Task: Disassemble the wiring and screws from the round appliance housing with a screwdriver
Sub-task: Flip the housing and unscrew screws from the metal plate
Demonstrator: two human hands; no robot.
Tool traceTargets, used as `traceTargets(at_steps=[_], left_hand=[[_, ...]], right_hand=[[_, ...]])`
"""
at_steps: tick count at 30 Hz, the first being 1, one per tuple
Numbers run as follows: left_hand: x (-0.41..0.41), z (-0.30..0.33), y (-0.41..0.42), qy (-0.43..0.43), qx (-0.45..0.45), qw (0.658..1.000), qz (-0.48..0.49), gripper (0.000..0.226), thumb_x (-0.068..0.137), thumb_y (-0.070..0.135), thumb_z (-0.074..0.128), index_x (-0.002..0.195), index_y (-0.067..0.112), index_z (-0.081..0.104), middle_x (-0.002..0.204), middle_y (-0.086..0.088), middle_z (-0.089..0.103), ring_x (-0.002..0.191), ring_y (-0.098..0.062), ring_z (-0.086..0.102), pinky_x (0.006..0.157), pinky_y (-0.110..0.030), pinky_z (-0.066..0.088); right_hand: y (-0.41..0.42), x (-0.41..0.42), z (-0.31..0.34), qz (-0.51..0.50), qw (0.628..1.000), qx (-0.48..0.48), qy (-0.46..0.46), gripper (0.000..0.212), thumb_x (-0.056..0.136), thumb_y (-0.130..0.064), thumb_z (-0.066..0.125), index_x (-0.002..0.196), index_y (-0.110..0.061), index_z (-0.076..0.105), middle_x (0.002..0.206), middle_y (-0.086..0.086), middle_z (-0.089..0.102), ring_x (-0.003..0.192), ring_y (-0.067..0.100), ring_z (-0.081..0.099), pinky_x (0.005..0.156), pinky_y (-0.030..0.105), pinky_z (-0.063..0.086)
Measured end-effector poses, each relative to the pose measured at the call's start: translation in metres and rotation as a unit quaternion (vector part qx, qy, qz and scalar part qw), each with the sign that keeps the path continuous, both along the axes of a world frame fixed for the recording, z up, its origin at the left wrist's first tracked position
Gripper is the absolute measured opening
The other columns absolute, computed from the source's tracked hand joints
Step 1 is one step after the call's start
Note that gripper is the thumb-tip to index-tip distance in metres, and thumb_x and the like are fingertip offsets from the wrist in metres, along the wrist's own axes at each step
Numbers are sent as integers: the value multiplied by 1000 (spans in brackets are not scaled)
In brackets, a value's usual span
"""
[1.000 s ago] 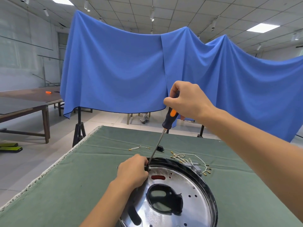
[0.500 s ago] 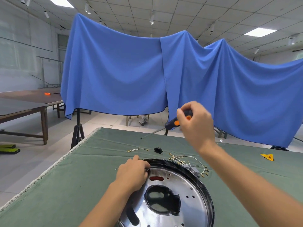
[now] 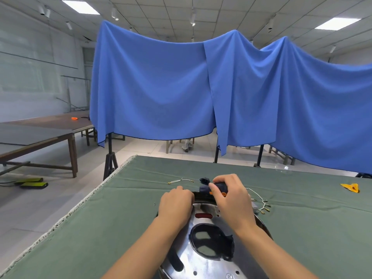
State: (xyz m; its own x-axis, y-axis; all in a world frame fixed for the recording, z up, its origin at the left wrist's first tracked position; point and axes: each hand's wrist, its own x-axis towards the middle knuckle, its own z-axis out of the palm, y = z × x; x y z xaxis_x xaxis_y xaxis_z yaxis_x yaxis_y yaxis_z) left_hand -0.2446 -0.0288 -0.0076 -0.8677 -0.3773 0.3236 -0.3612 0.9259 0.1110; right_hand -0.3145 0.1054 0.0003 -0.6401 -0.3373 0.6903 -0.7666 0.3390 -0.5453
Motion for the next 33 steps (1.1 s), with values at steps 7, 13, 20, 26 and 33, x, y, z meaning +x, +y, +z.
traceTargets(at_steps=[7, 13, 20, 26, 33], left_hand=[[-8, -2, 0, -4, -75, 997, -4, 22, 94, 19, 42, 105, 22, 61, 110, -4, 58, 106, -27, 54, 80, -35, 34], [-10, -2, 2, 17, -88, 996, -1, 22, 95, 24, 40, 112, 16, 52, 121, -4, 52, 115, -24, 43, 90, -36, 32], [5, 16, -2, 284, 306, 908, 31, 13, 82, 14, 55, 70, 9, 52, 67, -3, 55, 67, -22, 48, 64, -34, 37], [32, 16, -38, 358, 571, 737, 62, 19, 79, -4, 45, 63, 6, 46, 47, -5, 47, 31, -11, 25, 37, -15, 21], [47, -18, -74, 359, 650, 655, 138, 13, 81, -8, 43, 74, 1, 49, 61, -16, 58, 29, -12, 36, 32, -14, 28]], right_hand=[[0, 8, -3, 16, 997, 80, 4, 10, 88, -27, 65, 95, -23, 61, 94, -10, 54, 81, 9, 55, 69, 22, 45], [0, 10, -8, 16, 991, 134, -26, 12, 86, -26, 62, 94, -26, 53, 95, -9, 48, 77, 13, 53, 61, 20, 39], [0, 12, -12, 21, 980, 195, -41, 20, 83, -30, 60, 91, -31, 42, 98, -8, 41, 77, 18, 53, 62, 26, 37], [-2, 12, -15, 24, 974, 224, -33, 19, 83, -29, 59, 93, -31, 42, 99, -9, 37, 74, 17, 51, 53, 18, 29], [-4, 13, -15, 14, 967, 254, -20, 23, 83, -30, 61, 93, -31, 40, 100, -9, 34, 69, 13, 50, 49, 14, 27]])
